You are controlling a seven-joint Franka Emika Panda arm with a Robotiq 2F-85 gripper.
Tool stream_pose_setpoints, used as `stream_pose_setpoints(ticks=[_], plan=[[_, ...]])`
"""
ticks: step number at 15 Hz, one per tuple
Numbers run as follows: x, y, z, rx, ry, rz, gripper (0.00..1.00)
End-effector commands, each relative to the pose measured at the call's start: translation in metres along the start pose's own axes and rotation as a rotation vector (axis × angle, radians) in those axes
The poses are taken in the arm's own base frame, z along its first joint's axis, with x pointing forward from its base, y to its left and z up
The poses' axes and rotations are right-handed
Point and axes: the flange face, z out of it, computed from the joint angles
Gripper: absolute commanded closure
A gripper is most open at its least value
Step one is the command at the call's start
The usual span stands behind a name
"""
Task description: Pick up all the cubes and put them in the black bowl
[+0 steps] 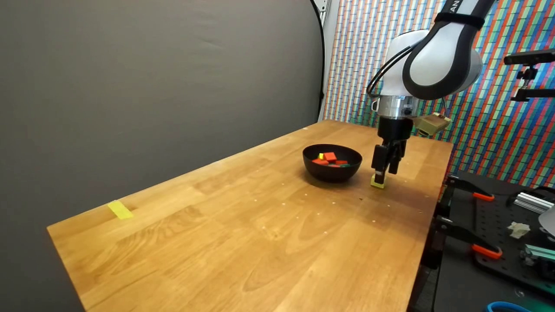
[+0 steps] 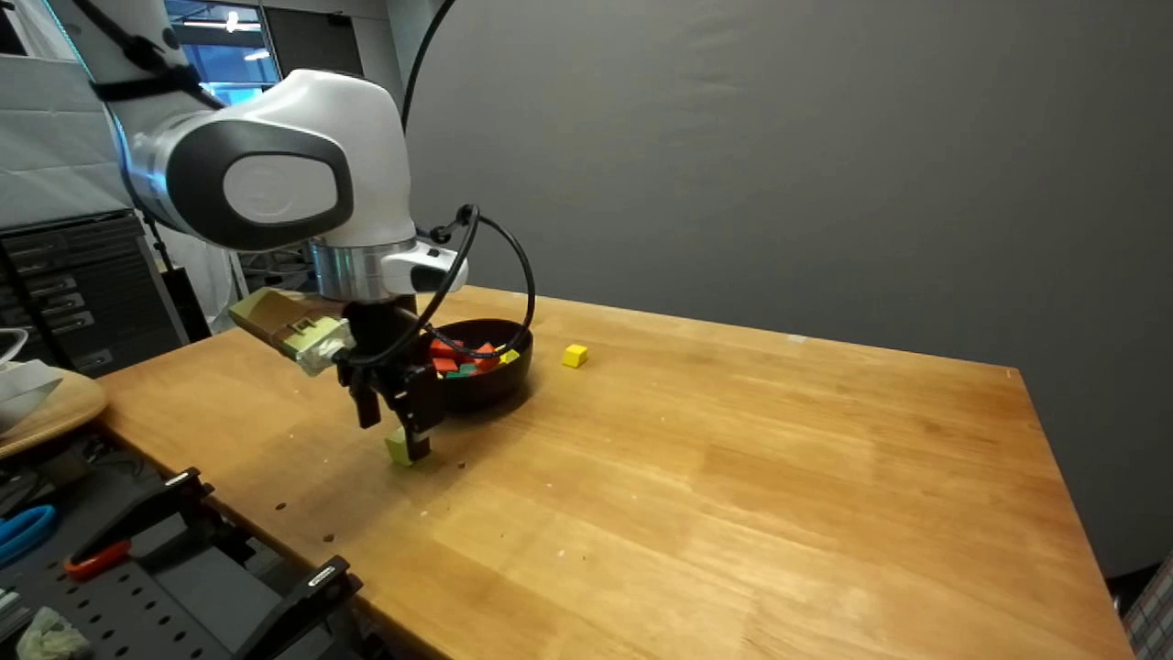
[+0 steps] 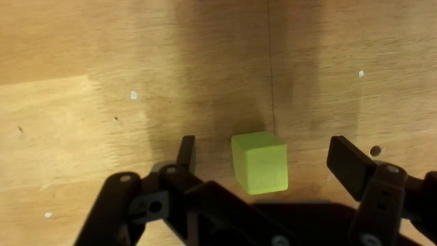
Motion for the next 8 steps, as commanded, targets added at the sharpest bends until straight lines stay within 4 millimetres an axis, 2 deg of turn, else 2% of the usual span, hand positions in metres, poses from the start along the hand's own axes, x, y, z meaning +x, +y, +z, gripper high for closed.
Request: stream_pose_setpoints(ticks=[1,2,6,8], plan=[[0.007,0.001,0.011,0.007,0.030,0.032,0.26],[0.008,0.001,0.014,0.005,0.031,0.031,0.30],[0.006,0.004,0.024,-0.007,0.027,0.035,0.64],[0.005,0.004,0.020,-0.012,0.043,0.036,0.77]])
